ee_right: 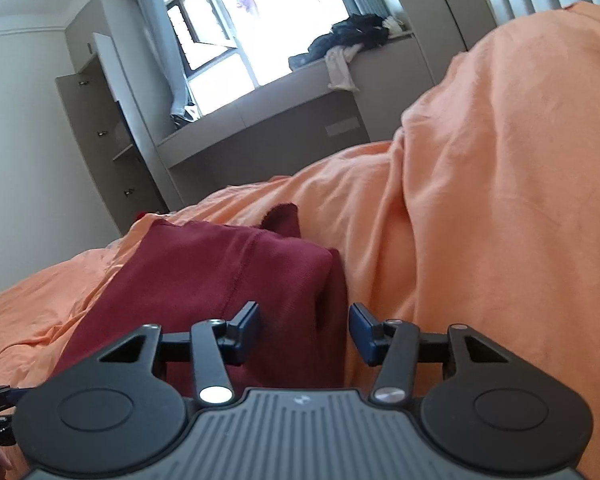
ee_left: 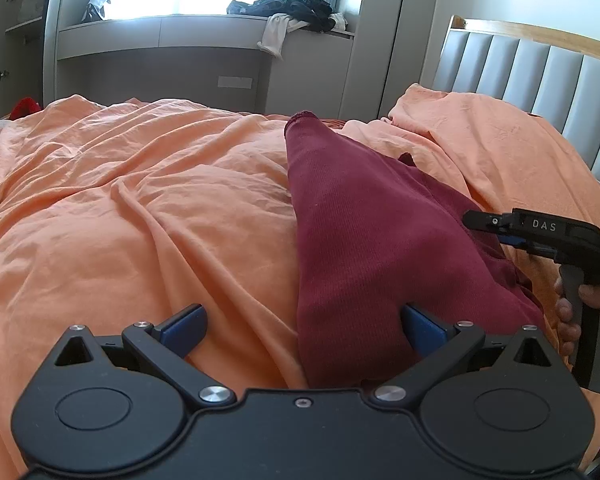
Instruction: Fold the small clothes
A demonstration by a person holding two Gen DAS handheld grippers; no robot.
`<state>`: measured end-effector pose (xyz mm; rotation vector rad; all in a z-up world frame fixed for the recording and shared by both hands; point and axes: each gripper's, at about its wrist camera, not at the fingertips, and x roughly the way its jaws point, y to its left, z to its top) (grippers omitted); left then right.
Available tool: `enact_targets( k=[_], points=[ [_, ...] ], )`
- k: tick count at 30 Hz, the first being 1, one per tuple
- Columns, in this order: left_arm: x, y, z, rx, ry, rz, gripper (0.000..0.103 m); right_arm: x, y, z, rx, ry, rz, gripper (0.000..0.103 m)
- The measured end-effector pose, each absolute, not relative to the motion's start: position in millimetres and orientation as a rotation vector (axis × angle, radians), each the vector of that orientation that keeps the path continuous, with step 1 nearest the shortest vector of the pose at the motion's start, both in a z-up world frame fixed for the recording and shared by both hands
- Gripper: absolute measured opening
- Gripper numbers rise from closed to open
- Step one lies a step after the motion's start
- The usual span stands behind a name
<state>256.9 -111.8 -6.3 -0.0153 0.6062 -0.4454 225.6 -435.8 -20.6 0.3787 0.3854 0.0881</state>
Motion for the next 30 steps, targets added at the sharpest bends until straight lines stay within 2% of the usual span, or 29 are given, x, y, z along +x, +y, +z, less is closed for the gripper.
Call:
enact_targets(
  k=[3, 5, 7, 9, 14, 22, 30],
  points=[
    [257, -112, -7, -0.016, 0.605, -0.442, 0.103, 232, -440, -23, 0.396, 0.389, 0.112, 0.060],
    [257, -113, -8, -0.016, 0.606, -0.440, 0.103, 236, -445, -26, 0.415, 0.412, 0.148, 0.066],
    [257, -112, -7, -0.016, 0.611, -0.441, 0.103, 242, -443, -31, 0.424, 0.434, 0.213, 0.085],
    [258, -112, -6, -0.015, 0.616, -0.444, 0.103, 242, -437, -31, 0.391, 0.449, 0.242, 0.089],
    [261, -109, -6, -0.030, 0.626, -0.452, 0.103, 239, -429, -35, 0.396, 0.463, 0.236, 0.088],
    [258, -112, -4, -0.016, 0.619, -0.445, 0.103, 238, -437, -39, 0.520, 0.469, 0.244, 0.064],
    [267, -108, 20, -0.046, 0.587, -0.499, 0.103, 238, -432, -44, 0.481, 0.465, 0.226, 0.065]
  ],
)
